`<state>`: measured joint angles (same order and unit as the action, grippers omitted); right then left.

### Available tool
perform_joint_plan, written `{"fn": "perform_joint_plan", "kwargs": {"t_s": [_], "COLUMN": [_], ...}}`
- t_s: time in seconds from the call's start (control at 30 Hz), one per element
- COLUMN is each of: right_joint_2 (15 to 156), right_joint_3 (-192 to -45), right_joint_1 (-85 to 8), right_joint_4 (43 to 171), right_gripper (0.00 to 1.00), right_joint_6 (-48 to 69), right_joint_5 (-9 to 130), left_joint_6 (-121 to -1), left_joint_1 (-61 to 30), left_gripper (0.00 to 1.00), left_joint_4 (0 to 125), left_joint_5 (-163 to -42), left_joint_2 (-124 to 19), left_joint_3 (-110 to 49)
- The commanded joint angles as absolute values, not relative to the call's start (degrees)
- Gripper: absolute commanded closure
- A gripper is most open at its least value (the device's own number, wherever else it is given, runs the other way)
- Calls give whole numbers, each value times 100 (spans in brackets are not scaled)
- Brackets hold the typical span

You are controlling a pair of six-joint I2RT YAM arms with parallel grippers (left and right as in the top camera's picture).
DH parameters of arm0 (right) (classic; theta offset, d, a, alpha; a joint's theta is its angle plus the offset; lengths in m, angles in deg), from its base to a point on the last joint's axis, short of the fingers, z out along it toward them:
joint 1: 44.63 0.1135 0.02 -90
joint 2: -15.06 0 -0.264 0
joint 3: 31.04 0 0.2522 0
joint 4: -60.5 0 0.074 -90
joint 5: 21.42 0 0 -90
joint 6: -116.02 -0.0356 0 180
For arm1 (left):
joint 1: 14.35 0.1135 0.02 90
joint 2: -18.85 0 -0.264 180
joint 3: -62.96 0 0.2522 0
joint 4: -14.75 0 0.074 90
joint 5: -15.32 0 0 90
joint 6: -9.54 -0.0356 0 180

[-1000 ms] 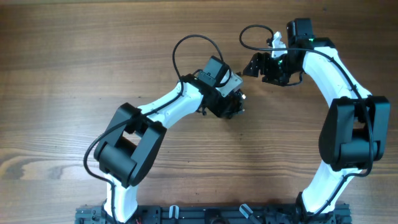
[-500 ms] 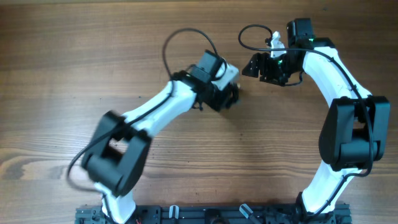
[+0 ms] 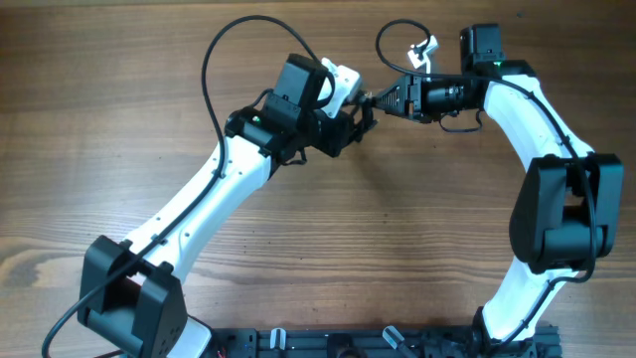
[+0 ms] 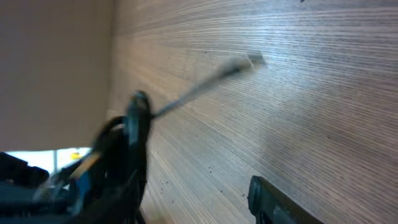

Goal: Untangle cables

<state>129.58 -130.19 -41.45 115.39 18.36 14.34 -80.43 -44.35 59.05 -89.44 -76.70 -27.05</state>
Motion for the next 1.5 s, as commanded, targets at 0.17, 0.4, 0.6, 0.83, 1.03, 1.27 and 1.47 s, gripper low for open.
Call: {"fn": "perform_joint_plan", "kwargs": {"t_s": [0.17, 0.4, 0.6, 0.83, 1.03, 1.27, 1.47], "right_joint_2": [12385, 12394, 12555, 12673, 12774, 12800, 12800], "right_joint_3": [-13084, -13056, -13056, -13056, -13056, -13056, -13056], "right_joint_1": [-4105, -3633, -3181, -3128, -3135, -3135, -3135], "right_joint_4": [11200, 11213, 11113, 10966, 10918, 10877, 11043], "right_gripper": [36, 35, 38, 46, 70, 96, 96], "right_joint_6": [1700, 1287, 479, -31, -111, -105, -33], "right_joint_5": [1019, 1727, 2477, 2800, 2835, 2831, 2759], "left_joint_6": [-7518, -7501, -7424, -7223, -6635, -5534, -5562], "left_joint_1": [-4293, -4293, -4293, -4293, -4232, -3642, -3351], "left_gripper": [96, 96, 96, 96, 96, 96, 96], "left_joint_4": [5789, 5702, 5545, 5381, 5145, 5077, 5116], "left_joint_5": [-8503, -8505, -8505, -8509, -8507, -8575, -8573], "left_joint_2": [-7664, -7664, -7661, -7498, -7100, -6094, -5251], "left_joint_3": [-2771, -2771, -2771, -2771, -2771, -2771, -2771]}}
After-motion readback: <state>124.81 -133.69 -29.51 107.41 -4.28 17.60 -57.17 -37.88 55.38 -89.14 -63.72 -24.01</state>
